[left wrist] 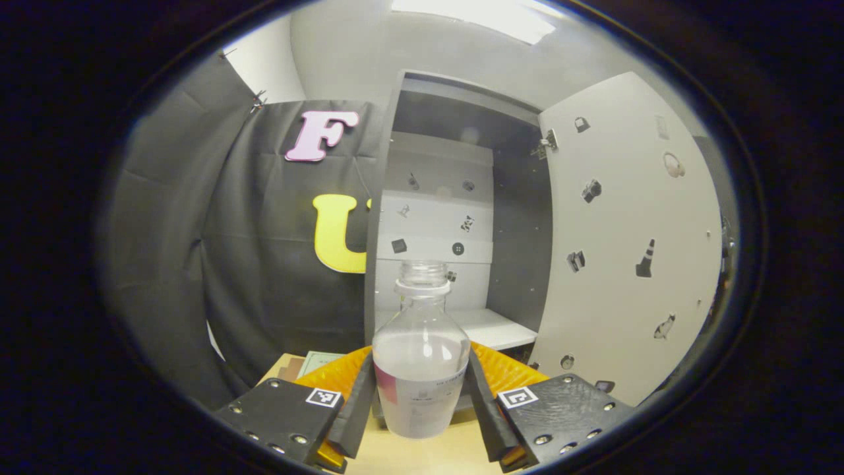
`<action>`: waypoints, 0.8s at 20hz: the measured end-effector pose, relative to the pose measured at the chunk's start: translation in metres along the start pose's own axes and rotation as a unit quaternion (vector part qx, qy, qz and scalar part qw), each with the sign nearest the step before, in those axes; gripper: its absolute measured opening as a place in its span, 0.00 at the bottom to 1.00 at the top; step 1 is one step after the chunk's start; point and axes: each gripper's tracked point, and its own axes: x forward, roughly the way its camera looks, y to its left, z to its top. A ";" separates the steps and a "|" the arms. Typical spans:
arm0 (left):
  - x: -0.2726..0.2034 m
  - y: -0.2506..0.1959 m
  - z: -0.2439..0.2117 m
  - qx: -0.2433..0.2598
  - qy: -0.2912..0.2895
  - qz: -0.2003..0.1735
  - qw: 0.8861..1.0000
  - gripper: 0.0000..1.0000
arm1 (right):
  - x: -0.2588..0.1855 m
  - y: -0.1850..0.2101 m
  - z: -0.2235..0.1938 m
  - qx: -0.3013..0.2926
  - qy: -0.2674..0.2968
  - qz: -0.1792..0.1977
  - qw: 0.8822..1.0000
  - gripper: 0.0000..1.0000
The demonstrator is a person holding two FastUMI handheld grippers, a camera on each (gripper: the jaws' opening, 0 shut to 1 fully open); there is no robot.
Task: Open the cabinet door with the right hand, grasp the bottle in the cabinet with the left hand and place it on the coaster, then close the cabinet door with the right hand.
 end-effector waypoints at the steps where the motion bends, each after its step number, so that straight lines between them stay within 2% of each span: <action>1: -0.013 0.005 -0.004 0.003 -0.006 0.004 1.000 0.71 | -0.007 0.007 0.002 -0.006 -0.005 0.007 1.000 0.98; 3: -0.035 0.014 -0.015 0.007 -0.016 0.017 1.000 0.69 | -0.018 0.016 0.002 -0.011 -0.011 0.015 1.000 0.98; 4: -0.044 0.016 -0.024 0.005 -0.021 0.023 0.999 0.71 | -0.023 0.021 -0.003 -0.017 -0.009 0.020 1.000 0.98; 9: -0.070 0.022 -0.095 0.021 -0.018 0.059 0.998 0.73 | -0.046 0.028 0.002 -0.040 -0.016 0.019 0.999 0.98; 12: -0.071 0.025 -0.144 0.022 -0.001 0.080 0.997 0.69 | -0.052 0.024 0.004 -0.054 -0.020 0.010 0.998 0.98; 13: -0.067 0.028 -0.165 0.029 0.013 0.088 0.996 0.73 | -0.053 0.022 0.006 -0.054 -0.019 0.006 0.998 0.98; 16: -0.067 0.026 -0.218 0.032 0.042 0.099 0.994 0.71 | -0.054 0.007 0.021 -0.061 -0.033 -0.020 0.997 0.98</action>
